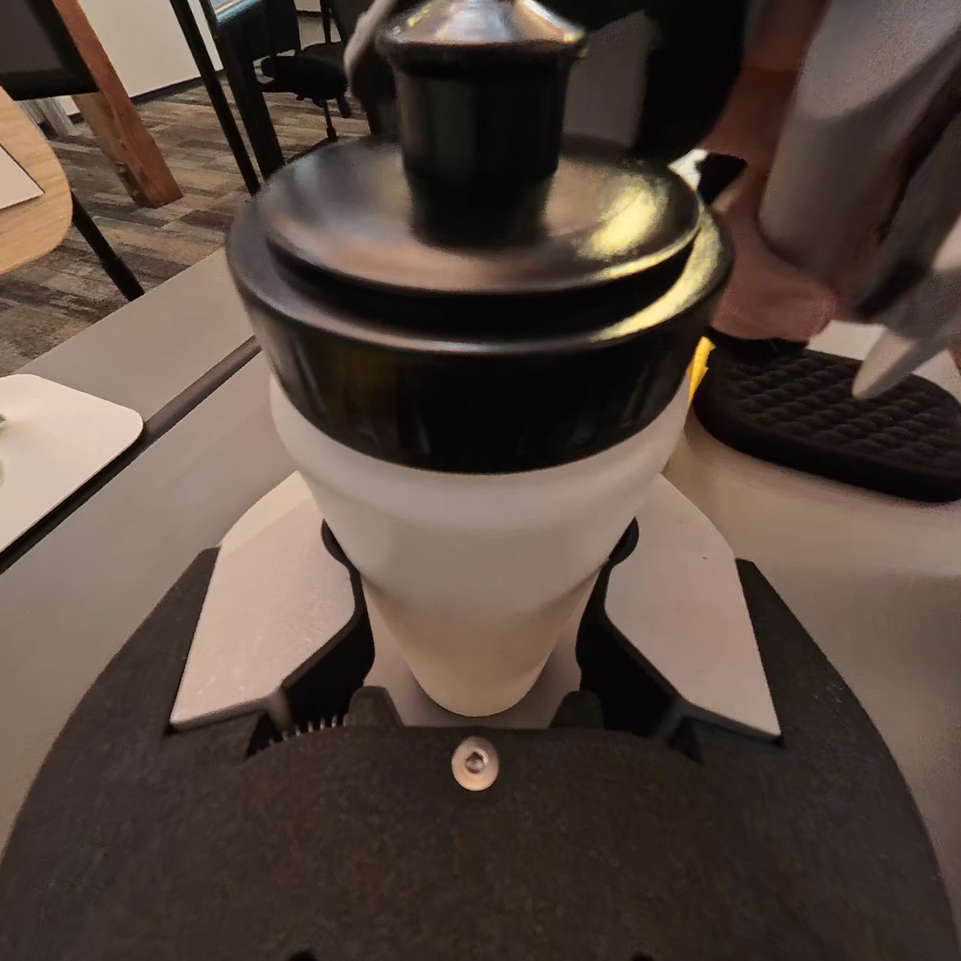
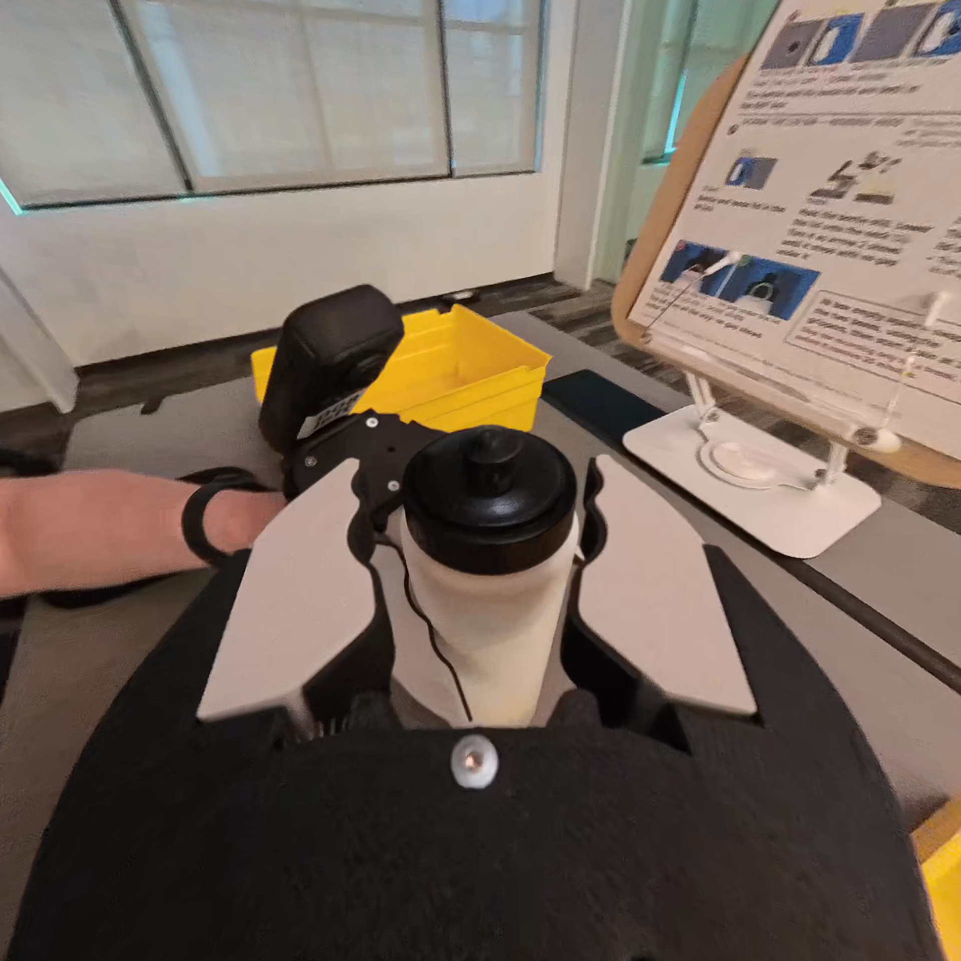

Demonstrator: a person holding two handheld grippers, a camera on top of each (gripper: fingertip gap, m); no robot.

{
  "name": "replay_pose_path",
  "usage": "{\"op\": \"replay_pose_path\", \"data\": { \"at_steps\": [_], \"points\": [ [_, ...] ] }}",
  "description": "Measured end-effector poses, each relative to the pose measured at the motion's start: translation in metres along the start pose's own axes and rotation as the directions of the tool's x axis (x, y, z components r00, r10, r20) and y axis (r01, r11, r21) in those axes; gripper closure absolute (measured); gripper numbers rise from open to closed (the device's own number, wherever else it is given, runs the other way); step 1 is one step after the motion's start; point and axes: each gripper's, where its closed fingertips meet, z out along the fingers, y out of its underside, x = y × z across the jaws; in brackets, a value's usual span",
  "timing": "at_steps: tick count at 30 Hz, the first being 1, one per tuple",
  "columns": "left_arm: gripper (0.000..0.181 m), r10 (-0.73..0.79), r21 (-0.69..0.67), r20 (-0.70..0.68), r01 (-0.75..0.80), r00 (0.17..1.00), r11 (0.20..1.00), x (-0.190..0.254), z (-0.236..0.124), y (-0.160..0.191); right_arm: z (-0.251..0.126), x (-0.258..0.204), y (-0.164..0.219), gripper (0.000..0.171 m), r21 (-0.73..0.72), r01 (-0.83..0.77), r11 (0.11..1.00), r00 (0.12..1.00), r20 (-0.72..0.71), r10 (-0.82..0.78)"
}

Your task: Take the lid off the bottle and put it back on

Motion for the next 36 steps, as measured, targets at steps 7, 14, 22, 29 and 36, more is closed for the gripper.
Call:
{"op": "replay_pose_path", "data": {
  "at_steps": [7,14,22,29,36],
  "points": [
    [0.082,-0.013,0.008,-0.004,0.013,1.000,1.000,-0.001,-0.001,0.000,0.011,0.004,0.024,0.100,-0.172,0.036,0.984,0.995,0.099,-0.019],
    [0.082,-0.040,0.003,0.090,0.040,0.995,0.999,-0.009,0.000,0.000,0.013,0.012,0.021,0.100,-0.030,-0.055,0.998,0.927,-0.372,0.040],
    [0.082,-0.002,0.004,0.077,0.002,0.997,1.000,-0.004,0.001,-0.001,0.008,0.005,0.012,0.093,-0.005,-0.029,1.000,0.999,-0.025,0.028],
    [0.082,-0.021,0.002,0.084,0.021,0.996,1.000,-0.007,0.000,0.000,0.013,0.005,0.015,0.098,-0.096,-0.032,0.995,0.996,0.081,0.040],
    [0.082,-0.046,0.005,0.096,0.046,0.994,0.999,-0.011,-0.001,0.000,0.018,0.013,0.013,0.098,0.038,-0.087,0.996,0.936,-0.338,0.095]
  ]
}}
